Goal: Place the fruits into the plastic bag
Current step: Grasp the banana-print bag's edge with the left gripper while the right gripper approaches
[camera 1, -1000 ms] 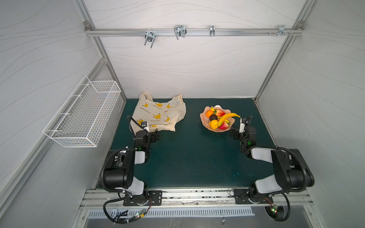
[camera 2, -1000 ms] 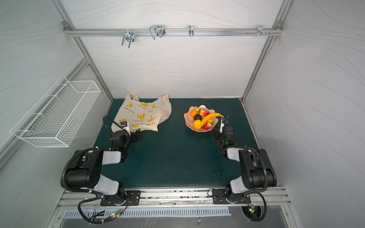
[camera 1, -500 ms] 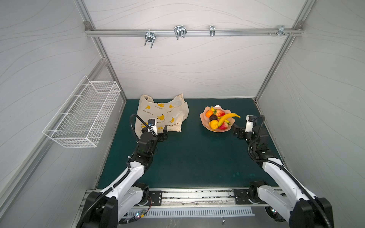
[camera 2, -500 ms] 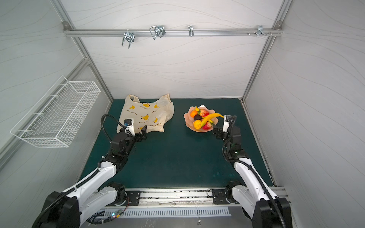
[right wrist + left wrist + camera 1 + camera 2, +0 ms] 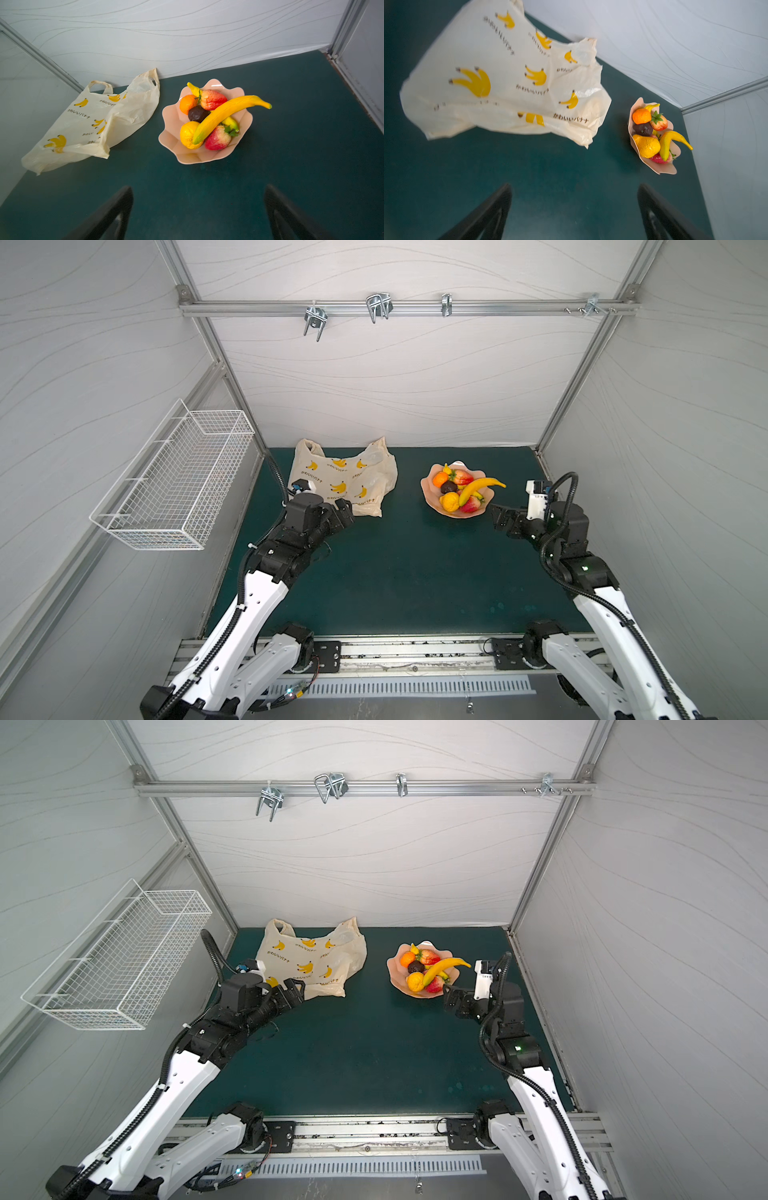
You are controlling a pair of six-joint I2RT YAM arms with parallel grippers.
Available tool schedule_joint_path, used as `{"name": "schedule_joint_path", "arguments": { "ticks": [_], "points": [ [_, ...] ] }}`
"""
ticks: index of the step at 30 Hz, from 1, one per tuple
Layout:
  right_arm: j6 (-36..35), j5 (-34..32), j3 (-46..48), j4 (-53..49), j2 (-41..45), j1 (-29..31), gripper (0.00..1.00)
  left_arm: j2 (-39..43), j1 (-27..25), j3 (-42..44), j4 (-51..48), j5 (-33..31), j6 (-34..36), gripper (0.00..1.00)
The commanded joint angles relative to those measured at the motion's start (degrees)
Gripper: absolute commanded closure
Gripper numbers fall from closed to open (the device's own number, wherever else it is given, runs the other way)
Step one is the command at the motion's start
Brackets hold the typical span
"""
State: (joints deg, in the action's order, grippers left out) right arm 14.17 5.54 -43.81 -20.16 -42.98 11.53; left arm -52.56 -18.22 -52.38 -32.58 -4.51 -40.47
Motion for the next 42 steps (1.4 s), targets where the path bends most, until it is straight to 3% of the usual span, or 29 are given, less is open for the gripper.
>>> {"name": "schedule_joint_path", "arguments": {
  "ticks": [1,5,10,18,29,35,39,42],
  "points": [
    [1.4,5.9,-3.2,-5.9,0.6,0.5,0.01,-3.9,1.9,-2.3,-6.7,8.0,-13.3,0.04],
    [1.8,8.5,-5.1,-8.1,0.6,0.7,0.01,-9.6,4.3,-2.4,-1.6,13.4,-18.9,0.05],
    [1.9,9.4,-5.3,-9.8,1.9,1.0,0.01,-18.0,7.0,-3.0,5.6,15.4,-23.0,0.06],
    [3.9,11.1,-5.1,-10.9,3.5,1.4,0.01,-29.8,9.1,-4.0,14.8,12.6,-25.4,0.12],
    [7.3,11.9,-3.7,-8.8,3.6,3.1,0.01,-38.7,9.4,-6.3,23.4,9.8,-24.3,0.18],
    [9.3,12.6,-2.9,-4.2,1.7,3.6,0.01,-41.2,9.7,-7.0,22.3,11.9,-19.3,0.51],
    [9.4,12.8,-5.0,-3.9,-2.4,3.8,0.01,-39.2,9.7,-6.6,17.2,13.0,-10.5,0.79],
    [8.7,13.5,-7.5,-4.3,-6.3,4.1,0.01,-34.6,9.7,-4.9,12.6,14.4,-2.3,0.88]
  ]
}}
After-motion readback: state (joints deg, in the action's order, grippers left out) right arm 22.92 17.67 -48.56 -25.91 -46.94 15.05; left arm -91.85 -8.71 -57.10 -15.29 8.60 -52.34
